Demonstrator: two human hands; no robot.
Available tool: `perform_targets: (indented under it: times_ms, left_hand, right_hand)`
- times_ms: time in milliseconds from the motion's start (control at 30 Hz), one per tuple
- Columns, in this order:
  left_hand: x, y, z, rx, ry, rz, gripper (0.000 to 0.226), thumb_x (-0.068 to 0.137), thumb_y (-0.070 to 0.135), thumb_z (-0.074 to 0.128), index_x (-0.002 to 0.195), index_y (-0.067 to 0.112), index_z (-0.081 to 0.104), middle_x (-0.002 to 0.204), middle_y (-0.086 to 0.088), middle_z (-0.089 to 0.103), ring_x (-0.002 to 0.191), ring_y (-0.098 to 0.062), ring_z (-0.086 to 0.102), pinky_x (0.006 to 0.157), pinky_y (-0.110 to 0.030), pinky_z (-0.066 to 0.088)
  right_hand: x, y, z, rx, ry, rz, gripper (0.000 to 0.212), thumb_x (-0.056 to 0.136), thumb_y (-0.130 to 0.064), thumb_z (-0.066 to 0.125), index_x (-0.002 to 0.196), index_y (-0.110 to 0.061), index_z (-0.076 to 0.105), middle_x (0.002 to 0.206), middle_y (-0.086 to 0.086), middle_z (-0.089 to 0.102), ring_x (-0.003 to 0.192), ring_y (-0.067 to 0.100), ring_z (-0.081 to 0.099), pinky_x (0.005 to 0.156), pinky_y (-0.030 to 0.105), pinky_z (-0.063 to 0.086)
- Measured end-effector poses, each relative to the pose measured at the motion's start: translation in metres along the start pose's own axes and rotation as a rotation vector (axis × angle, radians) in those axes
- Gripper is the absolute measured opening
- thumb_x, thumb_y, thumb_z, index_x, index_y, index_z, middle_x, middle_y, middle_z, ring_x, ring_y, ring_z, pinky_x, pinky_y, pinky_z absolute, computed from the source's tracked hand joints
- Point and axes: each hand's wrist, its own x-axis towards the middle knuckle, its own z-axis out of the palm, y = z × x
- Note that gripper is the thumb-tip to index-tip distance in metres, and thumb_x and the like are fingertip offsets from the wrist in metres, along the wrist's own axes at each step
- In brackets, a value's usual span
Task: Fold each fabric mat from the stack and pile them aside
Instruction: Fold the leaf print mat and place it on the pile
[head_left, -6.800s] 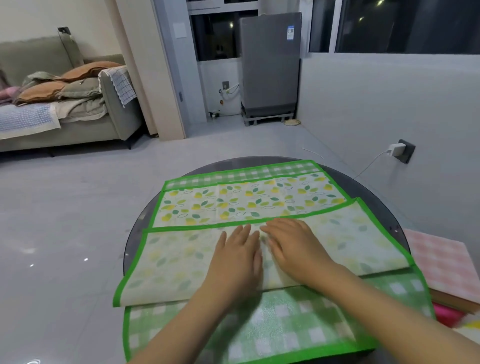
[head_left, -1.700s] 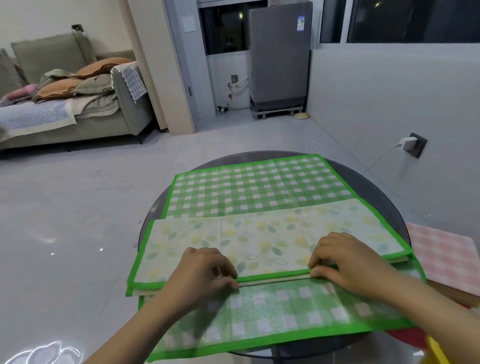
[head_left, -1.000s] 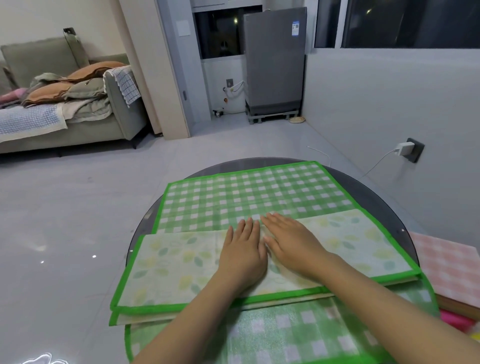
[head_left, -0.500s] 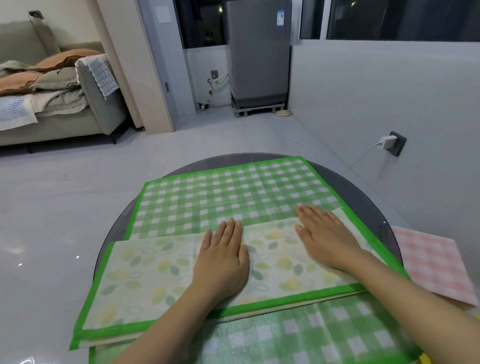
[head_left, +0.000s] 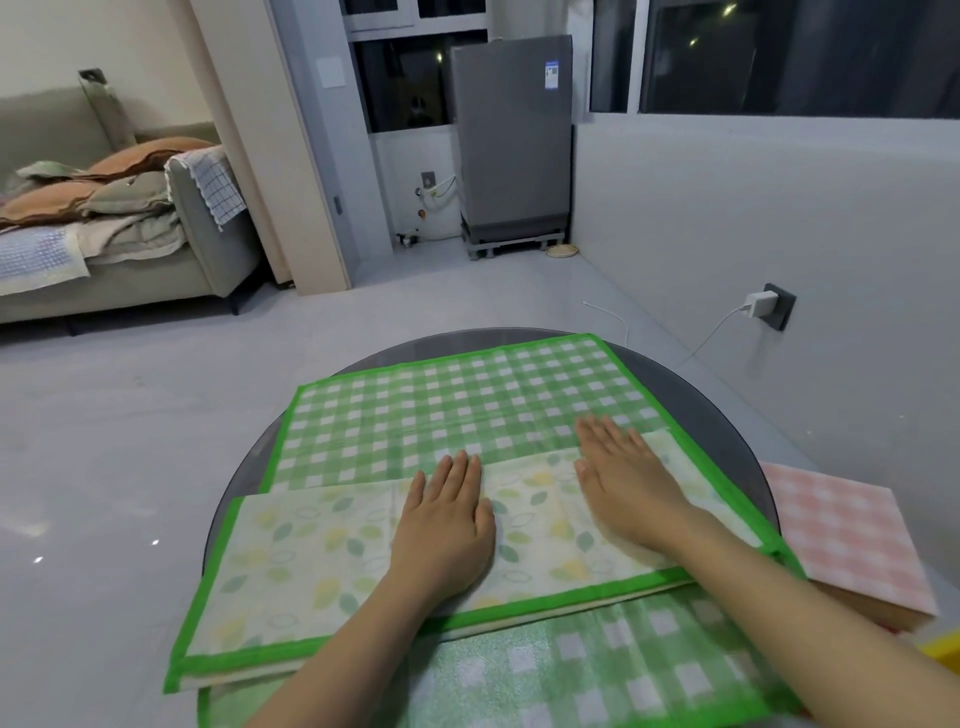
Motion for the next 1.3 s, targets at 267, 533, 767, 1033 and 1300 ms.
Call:
perform_targets:
  times_ms: [267, 533, 767, 1033, 1300]
  left_hand:
    - [0.001, -0.001, -0.004, -0.009, -0.008, 0.012, 0.053, 0.101, 0.03, 0.012, 0.152, 0.018, -0.003, 0.159, 0.003, -0.008, 0.146, -0.009, -0.01, 0.119, -0.035, -0.007]
    - [-0.015, -0.046, -0.01, -0.003, 0.01, -0.071, 0.053, 0.101, 0.033, 0.011, 0.151, 0.022, -0.005, 0.158, 0.007, -0.011, 0.145, -0.008, -0.012, 0.119, -0.034, -0.007]
    - [-0.037, -0.106, -0.017, 0.019, 0.065, -0.194, 0.053, 0.102, 0.035, 0.012, 0.151, 0.024, -0.005, 0.158, 0.008, -0.01, 0.145, -0.007, -0.011, 0.119, -0.033, -0.006]
    - [-0.049, -0.131, -0.02, 0.024, 0.086, -0.257, 0.054, 0.101, 0.039, 0.014, 0.151, 0.024, -0.003, 0.158, 0.008, -0.008, 0.145, -0.007, -0.009, 0.119, -0.034, -0.007]
    - [-0.038, -0.135, -0.042, 0.067, 0.107, -0.267, 0.053, 0.095, 0.052, 0.037, 0.143, 0.03, 0.034, 0.14, 0.003, 0.037, 0.136, -0.016, 0.031, 0.116, -0.05, -0.009]
  right_hand:
    - [0.004, -0.062, 0.02, 0.064, -0.07, -0.217, 0.051, 0.102, -0.031, 0.015, 0.15, -0.021, 0.001, 0.158, -0.005, -0.002, 0.145, 0.007, -0.005, 0.116, 0.026, -0.005]
    - [0.001, -0.062, 0.023, -0.056, -0.102, -0.213, 0.054, 0.1, -0.044, 0.011, 0.149, -0.029, -0.004, 0.157, -0.01, -0.009, 0.143, 0.006, -0.01, 0.117, 0.029, -0.009]
    - [0.002, -0.062, 0.025, -0.075, -0.111, -0.204, 0.056, 0.098, -0.049, 0.009, 0.149, -0.03, -0.006, 0.156, -0.011, -0.011, 0.143, 0.005, -0.013, 0.117, 0.03, -0.01]
    - [0.001, -0.064, 0.024, -0.069, -0.112, -0.198, 0.056, 0.099, -0.048, 0.011, 0.149, -0.03, -0.005, 0.157, -0.01, -0.01, 0.143, 0.006, -0.012, 0.117, 0.03, -0.01]
    - [0.002, -0.083, 0.018, 0.013, -0.132, -0.228, 0.051, 0.101, -0.034, 0.022, 0.15, -0.026, 0.01, 0.158, -0.005, 0.001, 0.145, 0.01, -0.007, 0.116, 0.034, -0.007]
